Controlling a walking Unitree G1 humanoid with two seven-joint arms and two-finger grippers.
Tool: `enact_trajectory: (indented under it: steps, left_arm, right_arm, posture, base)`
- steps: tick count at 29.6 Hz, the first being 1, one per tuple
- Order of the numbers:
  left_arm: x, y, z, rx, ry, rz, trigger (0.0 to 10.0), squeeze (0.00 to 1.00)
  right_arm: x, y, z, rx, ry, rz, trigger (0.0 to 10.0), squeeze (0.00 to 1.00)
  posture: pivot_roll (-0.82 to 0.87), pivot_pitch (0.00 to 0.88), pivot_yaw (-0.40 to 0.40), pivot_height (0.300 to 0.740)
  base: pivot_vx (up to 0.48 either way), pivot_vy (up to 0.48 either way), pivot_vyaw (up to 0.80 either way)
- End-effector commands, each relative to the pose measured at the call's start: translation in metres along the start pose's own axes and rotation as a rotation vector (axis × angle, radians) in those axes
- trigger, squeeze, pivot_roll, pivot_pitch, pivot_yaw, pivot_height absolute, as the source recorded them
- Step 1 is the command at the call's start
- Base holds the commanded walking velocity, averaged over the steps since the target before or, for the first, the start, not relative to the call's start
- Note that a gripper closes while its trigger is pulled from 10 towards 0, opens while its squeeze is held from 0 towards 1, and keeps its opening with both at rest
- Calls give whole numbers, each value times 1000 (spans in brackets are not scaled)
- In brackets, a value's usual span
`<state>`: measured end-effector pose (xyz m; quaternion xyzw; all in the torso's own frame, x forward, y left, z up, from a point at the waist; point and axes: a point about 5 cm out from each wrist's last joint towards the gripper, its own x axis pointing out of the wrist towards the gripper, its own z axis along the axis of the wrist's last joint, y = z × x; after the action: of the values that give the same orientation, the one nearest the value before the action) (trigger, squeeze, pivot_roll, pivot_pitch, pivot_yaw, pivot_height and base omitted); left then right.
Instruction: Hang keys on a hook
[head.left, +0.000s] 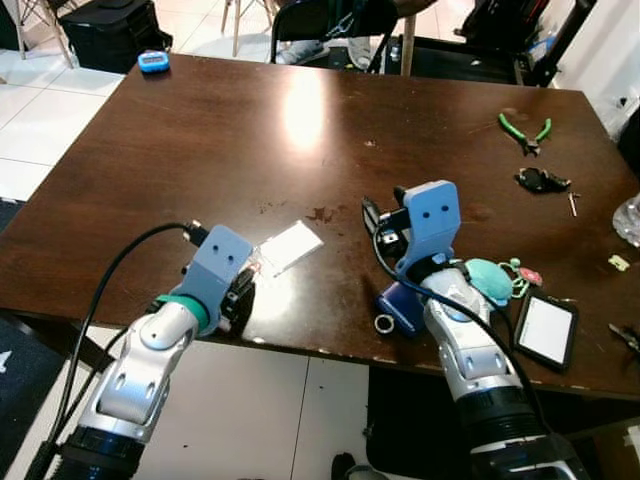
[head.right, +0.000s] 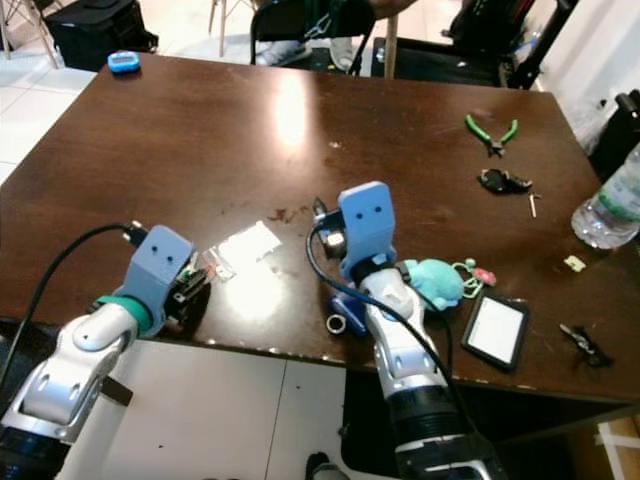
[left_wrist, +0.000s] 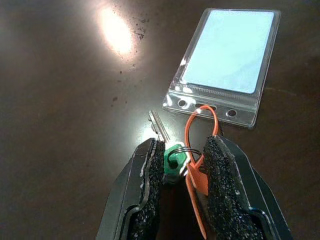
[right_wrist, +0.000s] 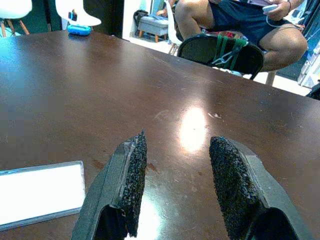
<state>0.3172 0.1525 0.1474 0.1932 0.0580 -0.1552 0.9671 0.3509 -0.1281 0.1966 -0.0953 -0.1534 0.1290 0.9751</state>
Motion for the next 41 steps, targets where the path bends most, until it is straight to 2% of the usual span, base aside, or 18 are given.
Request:
enact_trajectory:
  steps: [1,2,4,5,6,7,9,10,13,15,29,30,33,35,37,38,39,41]
  left_arm:
    - [-2,-2,-9,-6,35,-9,9216,0]
    - [-1,-2,-10,-11,38,-6,7412,0]
    - [-1,-2,-11,-13,39,-4,7412,0]
    - [0,-2,-11,-16,39,1,5608,0]
    - [0,-2,-11,-16,39,1,5608,0]
    - [0,-1,-11,-17,38,4,4902,0]
    - [0,-1,-10,-19,38,6,4902,0]
    - [0,0,-10,-20,37,8,3843,0]
    - [0,0,-10,-21,36,9,3843,0]
    - [-1,0,-10,-25,35,13,0,0]
    - [-1,3,-2,-33,5,26,0,0]
    - [-2,5,5,-38,-29,33,10000,0]
    - [-5,8,20,-43,-97,54,10000,0]
    - [-11,14,47,-49,-219,92,10000,0]
    - [-11,14,47,-49,-219,92,10000,0]
    - [-14,15,60,-49,-272,96,10000,0]
    - [-14,15,60,-49,-272,96,10000,0]
    - [-18,13,77,-34,-331,83,10000,0]
  right_arm:
    - [-2,1,-3,6,13,5,10000,0]
    - [-2,1,-3,6,14,5,10000,0]
    - [-2,0,-3,6,14,5,10000,0]
    - [-2,0,-3,5,14,5,10000,0]
    - [-2,0,-3,5,14,5,10000,0]
    - [-2,0,-3,5,14,4,10000,0]
    - [-2,0,-3,5,13,4,10000,0]
    - [-2,0,-3,5,13,5,10000,0]
    - [-2,0,-3,5,13,5,10000,0]
    - [-2,1,-3,7,13,6,10000,0]
    - [-2,2,-3,10,13,6,10000,0]
    - [-2,1,-3,10,13,5,10000,0]
    - [-2,1,-3,10,14,5,10000,0]
    - [-1,2,-3,12,13,6,10000,0]
    - [-1,2,-3,12,13,6,10000,0]
    - [-1,3,-3,13,12,7,10000,0]
    - [-1,3,-3,13,12,7,10000,0]
    - [0,4,-3,16,11,11,10000,0]
  posture:
    - [-50,153,68,740]
    - [-52,155,67,740]
    - [-52,155,67,740]
    - [-53,155,66,740]
    - [-53,155,66,740]
    - [-53,157,66,740]
    - [-53,157,66,740]
    - [-52,158,66,740]
    - [-52,158,66,740]
    - [-51,160,66,740]
    - [-48,159,66,740]
    - [-47,157,66,740]
    - [-44,156,66,740]
    - [-41,155,65,740]
    - [-41,155,65,740]
    - [-37,152,63,740]
    - [-37,152,63,740]
    - [-35,149,63,740]
  base:
    - [0,0,0]
    - [0,0,0]
    - [0,0,0]
    - [0,0,0]
    - [0,0,0]
    - [0,0,0]
    - [0,0,0]
    - [0,0,0]
    - [0,0,0]
    - [0,0,0]
    - [0,0,0]
    - [0,0,0]
    - [0,0,0]
    - [0,0,0]
    - [0,0,0]
    - [0,0,0]
    - [0,0,0]
    - [0,0,0]
